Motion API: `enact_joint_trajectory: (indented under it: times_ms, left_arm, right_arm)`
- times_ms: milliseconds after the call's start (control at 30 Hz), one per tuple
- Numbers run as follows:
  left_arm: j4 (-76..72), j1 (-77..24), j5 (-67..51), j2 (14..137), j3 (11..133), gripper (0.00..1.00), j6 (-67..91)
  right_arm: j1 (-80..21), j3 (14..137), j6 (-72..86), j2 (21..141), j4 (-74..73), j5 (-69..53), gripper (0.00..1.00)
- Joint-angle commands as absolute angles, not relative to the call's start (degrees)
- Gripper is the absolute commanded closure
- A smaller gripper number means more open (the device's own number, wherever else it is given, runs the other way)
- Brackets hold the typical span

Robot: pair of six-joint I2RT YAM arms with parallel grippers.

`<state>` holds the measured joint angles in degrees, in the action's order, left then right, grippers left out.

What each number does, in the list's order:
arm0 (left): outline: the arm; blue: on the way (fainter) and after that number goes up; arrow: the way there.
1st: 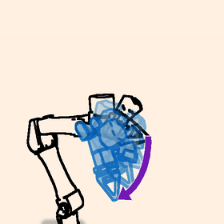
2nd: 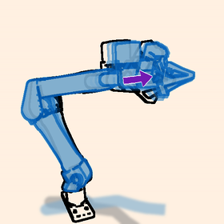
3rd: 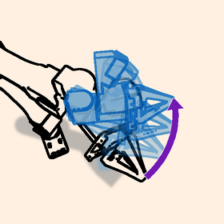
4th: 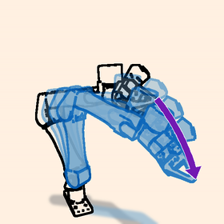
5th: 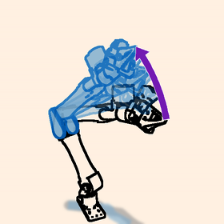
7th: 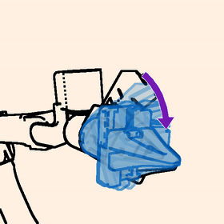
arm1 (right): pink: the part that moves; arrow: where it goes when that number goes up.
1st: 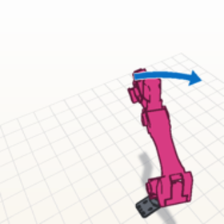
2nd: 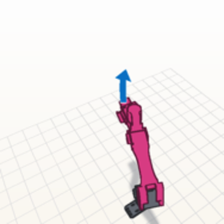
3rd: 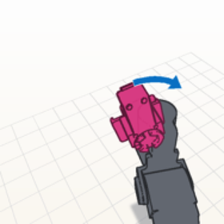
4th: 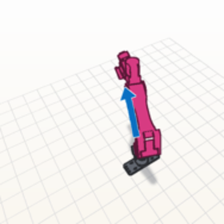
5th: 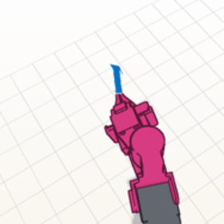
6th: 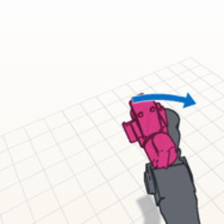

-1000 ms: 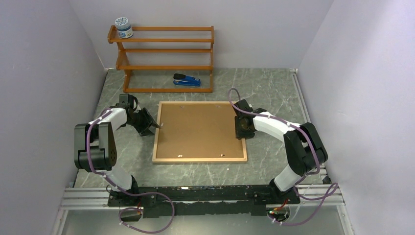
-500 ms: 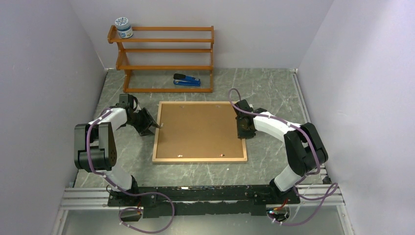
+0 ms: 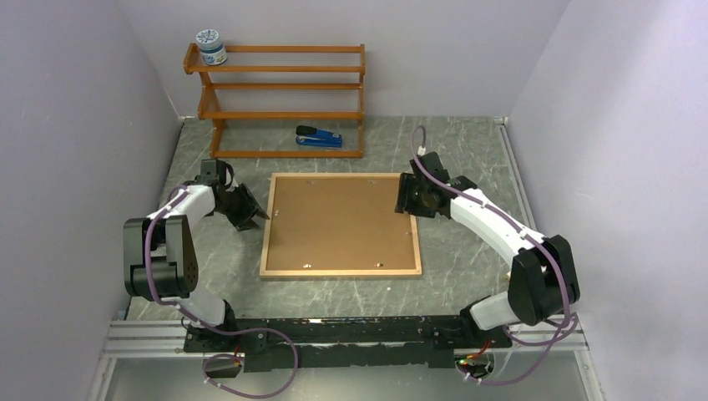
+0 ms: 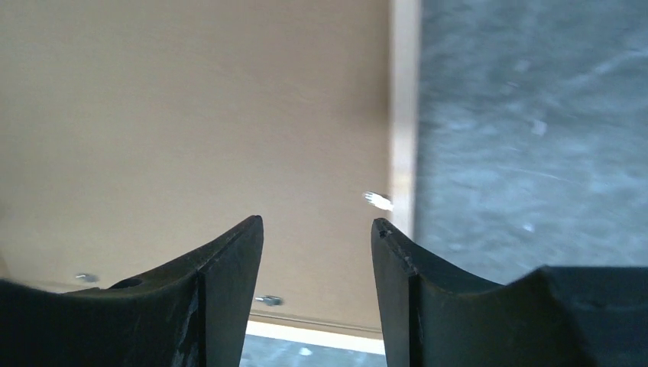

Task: Put the photo into the frame
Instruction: Install the photo frame at the center of the board.

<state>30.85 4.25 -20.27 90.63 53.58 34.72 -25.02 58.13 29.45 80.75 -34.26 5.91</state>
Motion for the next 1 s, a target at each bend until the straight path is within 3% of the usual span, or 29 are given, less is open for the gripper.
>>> enact_joint_trajectory:
  times_ms: [0, 333, 800, 967]
  left_arm:
    - [31.81, 4.30, -19.73, 91.51, 54.61, 0.55, 33.45]
    - [27.17, 2.78, -28.63, 98.41, 54.42, 0.73, 35.76]
    - [24.26, -1.32, -31.22, 97.31, 49.13, 0.73, 38.60]
    - [26.29, -1.40, -30.50, 98.17, 49.39, 0.73, 37.17]
  right_arm:
    - [-25.38, 61.15, 35.62, 84.28, -25.70, -5.94, 0.43]
    - [-28.76, 63.84, 51.03, 96.24, -9.09, -16.94, 0.49]
    - [-40.51, 76.24, 62.19, 117.29, 6.45, -15.54, 0.53]
    - [-43.03, 82.25, 62.14, 123.28, 6.45, -15.60, 0.59]
